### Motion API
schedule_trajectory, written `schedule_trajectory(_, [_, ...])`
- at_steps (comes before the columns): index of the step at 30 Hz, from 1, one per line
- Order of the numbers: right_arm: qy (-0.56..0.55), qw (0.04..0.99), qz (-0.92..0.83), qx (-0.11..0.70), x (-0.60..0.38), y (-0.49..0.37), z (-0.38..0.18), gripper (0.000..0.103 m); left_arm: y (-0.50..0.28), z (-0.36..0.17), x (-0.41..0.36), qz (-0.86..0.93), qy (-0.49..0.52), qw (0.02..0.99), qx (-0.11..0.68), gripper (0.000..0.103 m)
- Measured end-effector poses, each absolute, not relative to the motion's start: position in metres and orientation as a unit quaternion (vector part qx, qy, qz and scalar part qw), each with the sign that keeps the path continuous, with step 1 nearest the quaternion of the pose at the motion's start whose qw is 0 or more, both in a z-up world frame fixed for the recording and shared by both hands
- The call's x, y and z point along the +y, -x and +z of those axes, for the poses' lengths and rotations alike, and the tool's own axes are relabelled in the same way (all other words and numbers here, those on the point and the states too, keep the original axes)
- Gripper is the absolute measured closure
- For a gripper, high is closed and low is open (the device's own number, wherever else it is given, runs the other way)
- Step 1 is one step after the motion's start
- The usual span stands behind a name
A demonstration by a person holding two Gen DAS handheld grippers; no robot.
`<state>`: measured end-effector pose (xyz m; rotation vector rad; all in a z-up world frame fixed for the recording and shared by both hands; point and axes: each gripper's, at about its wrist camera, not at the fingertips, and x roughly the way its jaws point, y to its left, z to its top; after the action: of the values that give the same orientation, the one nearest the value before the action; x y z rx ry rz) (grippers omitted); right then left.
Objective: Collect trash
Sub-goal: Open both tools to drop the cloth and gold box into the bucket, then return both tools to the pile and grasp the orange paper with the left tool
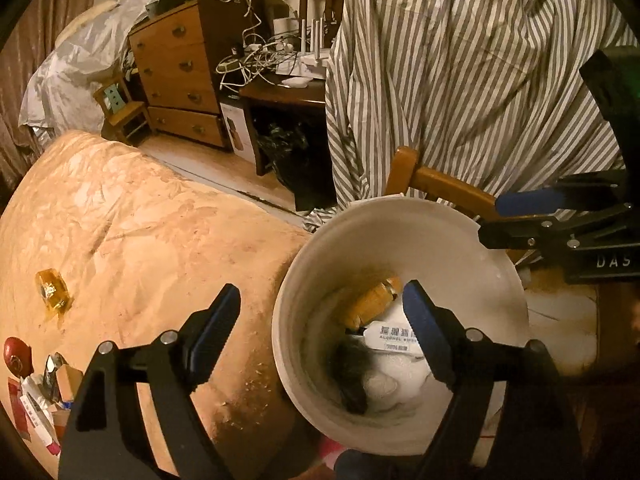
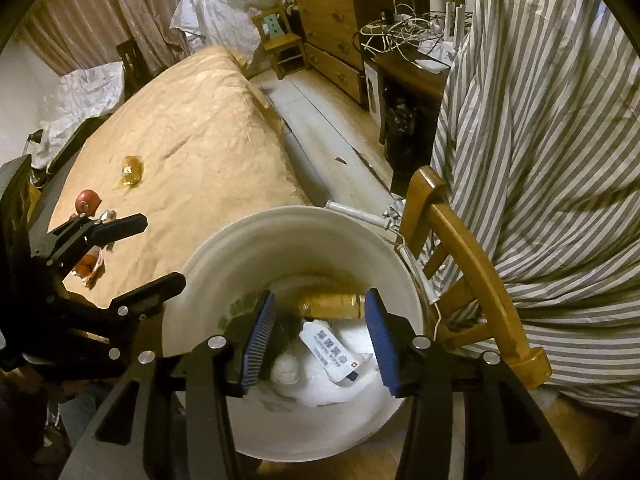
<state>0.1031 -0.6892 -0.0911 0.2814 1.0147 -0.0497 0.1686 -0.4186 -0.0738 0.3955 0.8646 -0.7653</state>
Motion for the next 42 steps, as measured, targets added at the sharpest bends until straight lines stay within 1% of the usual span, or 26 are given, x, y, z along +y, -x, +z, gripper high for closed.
schedule_trajectory(3, [-0.138, 0.871, -0.013, 0.471, -0.682, -0.099, -0.084, 0.052, -0.168, -0.070, -0.407, -0.358, -0.176, 0.824, 0.403, 0.023])
schedule_trajectory(5, [-0.137, 0.880, -0.001, 0.454, -0.671, -0.094, -0.076, 0.049, -0.166, -0.067, -0.393, -0.354, -0.166, 0.830, 0.397, 0.023])
schedule_trajectory(9, [-0.132, 0.899, 0.035, 0.416, -0.639, -0.085, -0.064, 0.043, -0.163, -0.068, -0.346, -0.341, -0.139, 0.842, 0.393, 0.023])
schedule_trajectory(12, [-0.110, 0.917, 0.057, 0.378, -0.600, -0.081, -0.056, 0.043, -0.163, -0.071, -0.313, -0.321, -0.128, 0.853, 0.391, 0.023])
schedule_trajectory(16, [-0.065, 0.939, 0.090, 0.326, -0.535, -0.077, -0.048, 0.030, -0.163, -0.074, -0.259, -0.295, -0.111, 0.866, 0.389, 0.023])
schedule_trajectory(19, [-0.044, 0.944, 0.124, 0.302, -0.482, -0.080, -0.048, 0.025, -0.159, -0.074, -0.217, -0.271, -0.106, 0.879, 0.377, 0.023])
schedule_trajectory(22, [-0.042, 0.938, 0.157, 0.305, -0.442, -0.087, -0.058, 0.022, -0.163, -0.077, -0.173, -0.241, -0.095, 0.891, 0.373, 0.023])
schedule_trajectory(25, [-0.041, 0.929, 0.180, 0.319, -0.408, -0.097, -0.075, 0.022, -0.171, -0.081, -0.125, -0.209, -0.087, 0.902, 0.367, 0.023])
schedule_trajectory(30, [-0.057, 0.916, 0.205, 0.341, -0.372, -0.110, -0.100, 0.022, -0.182, -0.105, -0.067, -0.183, -0.124, 0.905, 0.363, 0.018])
schedule_trajectory(35, [-0.077, 0.905, 0.218, 0.357, -0.358, -0.131, -0.119, 0.022, -0.194, -0.132, -0.060, -0.183, -0.198, 0.892, 0.364, 0.016])
schedule_trajectory(42, [-0.086, 0.894, 0.229, 0.376, -0.342, -0.160, -0.140, 0.022, -0.202, -0.154, -0.086, -0.215, -0.286, 0.869, 0.343, 0.016])
